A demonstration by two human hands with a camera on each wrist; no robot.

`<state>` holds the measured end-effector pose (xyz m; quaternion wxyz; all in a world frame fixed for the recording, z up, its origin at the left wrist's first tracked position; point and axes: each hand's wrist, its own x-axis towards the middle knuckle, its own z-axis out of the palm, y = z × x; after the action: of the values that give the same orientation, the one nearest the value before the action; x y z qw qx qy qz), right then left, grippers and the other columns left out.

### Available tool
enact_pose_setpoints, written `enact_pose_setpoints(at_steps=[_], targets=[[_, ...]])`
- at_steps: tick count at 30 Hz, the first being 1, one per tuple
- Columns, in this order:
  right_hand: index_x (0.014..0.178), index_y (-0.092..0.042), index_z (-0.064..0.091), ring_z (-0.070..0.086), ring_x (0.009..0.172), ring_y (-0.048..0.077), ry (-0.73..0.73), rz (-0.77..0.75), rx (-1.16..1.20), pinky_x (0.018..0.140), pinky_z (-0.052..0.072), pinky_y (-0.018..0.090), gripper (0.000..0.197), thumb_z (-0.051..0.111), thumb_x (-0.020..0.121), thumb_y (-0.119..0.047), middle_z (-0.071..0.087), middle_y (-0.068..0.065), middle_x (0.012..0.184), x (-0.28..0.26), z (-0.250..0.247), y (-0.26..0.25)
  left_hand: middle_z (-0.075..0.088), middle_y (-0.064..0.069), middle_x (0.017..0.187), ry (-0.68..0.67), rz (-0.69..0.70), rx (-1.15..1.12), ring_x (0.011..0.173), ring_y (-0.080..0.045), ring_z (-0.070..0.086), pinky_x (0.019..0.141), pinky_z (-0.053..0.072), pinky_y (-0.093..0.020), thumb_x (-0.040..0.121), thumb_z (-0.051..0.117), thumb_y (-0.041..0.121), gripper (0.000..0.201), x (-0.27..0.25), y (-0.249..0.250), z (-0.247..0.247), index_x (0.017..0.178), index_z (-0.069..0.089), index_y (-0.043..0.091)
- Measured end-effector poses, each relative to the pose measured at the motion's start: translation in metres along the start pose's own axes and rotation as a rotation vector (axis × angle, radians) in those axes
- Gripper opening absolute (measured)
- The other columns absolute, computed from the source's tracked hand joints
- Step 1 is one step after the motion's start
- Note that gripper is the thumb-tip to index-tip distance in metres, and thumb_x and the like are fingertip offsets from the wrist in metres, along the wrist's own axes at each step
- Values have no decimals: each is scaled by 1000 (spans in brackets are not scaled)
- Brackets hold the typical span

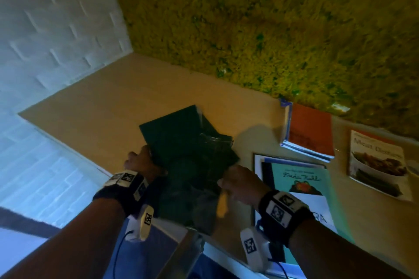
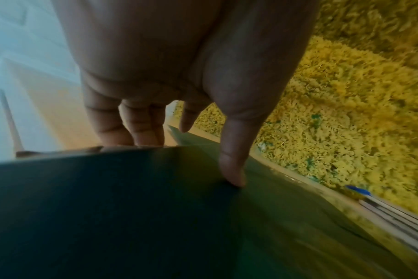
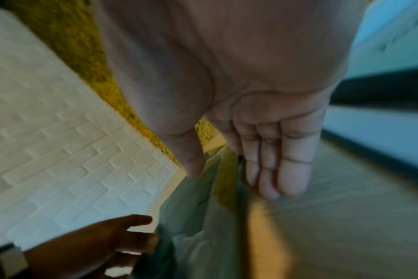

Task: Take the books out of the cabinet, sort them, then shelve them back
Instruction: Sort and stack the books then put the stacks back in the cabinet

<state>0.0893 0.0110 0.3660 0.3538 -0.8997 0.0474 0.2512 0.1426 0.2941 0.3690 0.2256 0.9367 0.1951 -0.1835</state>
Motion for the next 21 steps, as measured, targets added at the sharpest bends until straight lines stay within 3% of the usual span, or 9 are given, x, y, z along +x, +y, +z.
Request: enact_pose_setpoints(at_steps=[2,5,9,11,13,15,19,21], targets=[[146,-20,43,57,124,26,4,44,141,106,48,48,80,63,83,-64,53,8,146,12,9,-13,52,-19,139,-37,28,-88,123,-41,54,99,49,-44,75,86,34,82,8,-7,-1,142,45,12],[156,-20,30,54,131,31,79,57,304,109,47,49,75,67,94,-41,49,10,149,29,5,-27,67,-16,125,-22,59,-296,112,-34,63,94,51,-40,81,82,25,49,16,-16,2,123,66,7],[156,-19,31,53,131,29,110,49,386,113,43,50,77,71,93,-35,51,10,147,52,-15,-42,62,-20,129,46,13,-445,116,-37,60,83,43,-33,87,75,22,52,18,-13,4,131,55,4],[155,-18,33,51,134,30,163,15,260,114,42,49,74,69,94,-37,51,12,149,65,-22,-47,61,-20,130,76,19,-512,117,-38,60,86,47,-36,87,75,22,54,20,-9,3,132,51,4],[154,-16,35,49,138,32,219,12,-8,114,41,46,74,66,93,-46,48,12,153,75,-28,-46,61,-18,132,92,25,-564,119,-37,59,93,49,-39,87,76,22,55,25,-7,1,133,52,3],[155,-18,33,49,136,34,182,59,-171,113,42,46,83,64,89,-56,47,11,153,83,-29,-40,63,-17,131,89,24,-633,117,-36,61,93,50,-40,86,77,20,53,30,-6,-1,131,54,5],[154,-22,30,48,132,40,195,159,-247,108,45,48,94,60,80,-73,47,16,145,93,-26,-24,69,-13,121,80,25,-888,104,-32,67,92,55,-46,83,79,13,45,34,0,0,122,58,7],[146,-17,40,55,124,36,188,156,-146,97,48,39,89,62,80,-72,53,13,138,91,-24,-21,65,-10,122,78,31,-1023,106,-31,65,92,54,-45,84,76,5,52,30,4,-1,130,52,7]])
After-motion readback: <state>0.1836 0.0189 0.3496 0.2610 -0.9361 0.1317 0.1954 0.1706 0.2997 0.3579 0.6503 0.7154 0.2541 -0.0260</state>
